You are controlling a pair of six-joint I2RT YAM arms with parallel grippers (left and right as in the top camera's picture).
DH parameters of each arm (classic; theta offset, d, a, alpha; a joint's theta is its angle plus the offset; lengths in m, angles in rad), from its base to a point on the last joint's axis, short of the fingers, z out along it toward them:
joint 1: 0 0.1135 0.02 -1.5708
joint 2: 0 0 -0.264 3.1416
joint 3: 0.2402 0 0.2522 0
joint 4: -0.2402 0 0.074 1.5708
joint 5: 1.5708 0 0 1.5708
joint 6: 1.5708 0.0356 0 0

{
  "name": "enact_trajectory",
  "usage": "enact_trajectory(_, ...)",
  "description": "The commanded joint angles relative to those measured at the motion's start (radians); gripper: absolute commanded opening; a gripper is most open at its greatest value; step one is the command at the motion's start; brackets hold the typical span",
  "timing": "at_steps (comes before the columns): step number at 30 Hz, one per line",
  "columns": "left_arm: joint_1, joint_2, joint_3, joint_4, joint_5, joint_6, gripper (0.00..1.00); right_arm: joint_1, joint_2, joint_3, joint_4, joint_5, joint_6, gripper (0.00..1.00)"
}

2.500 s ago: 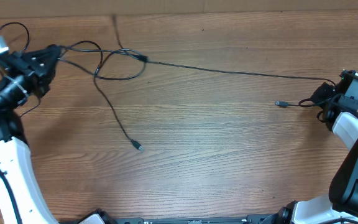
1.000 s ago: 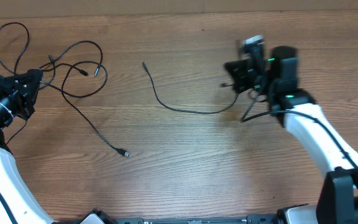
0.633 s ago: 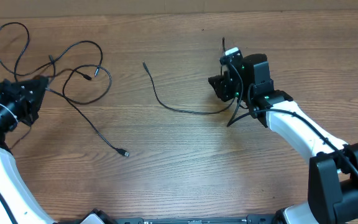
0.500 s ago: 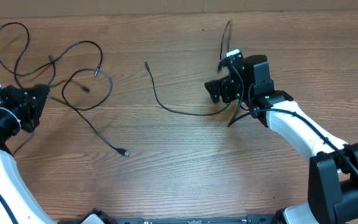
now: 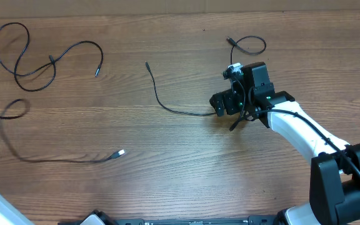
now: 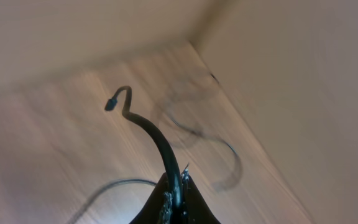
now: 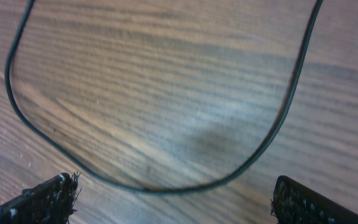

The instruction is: Untangle cables

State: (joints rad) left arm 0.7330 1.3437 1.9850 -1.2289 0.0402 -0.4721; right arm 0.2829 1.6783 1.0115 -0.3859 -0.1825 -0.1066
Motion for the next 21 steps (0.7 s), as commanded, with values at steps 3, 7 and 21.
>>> enact_trajectory(3,0.000,0.111,0.158,-0.021,-0.255,0.056,0.04,-0.002,0.007,0.003,-0.035,0.002,0.001,1.00)
enact_trajectory(7,0.000,0.165,0.162,-0.074,-0.182,0.056,0.04,-0.003,0.007,0.003,-0.048,0.002,0.001,1.00)
enact_trajectory(21,-0.002,0.207,0.075,-0.460,-0.097,-0.284,0.04,-0.002,0.007,0.003,-0.047,0.002,0.001,1.00)
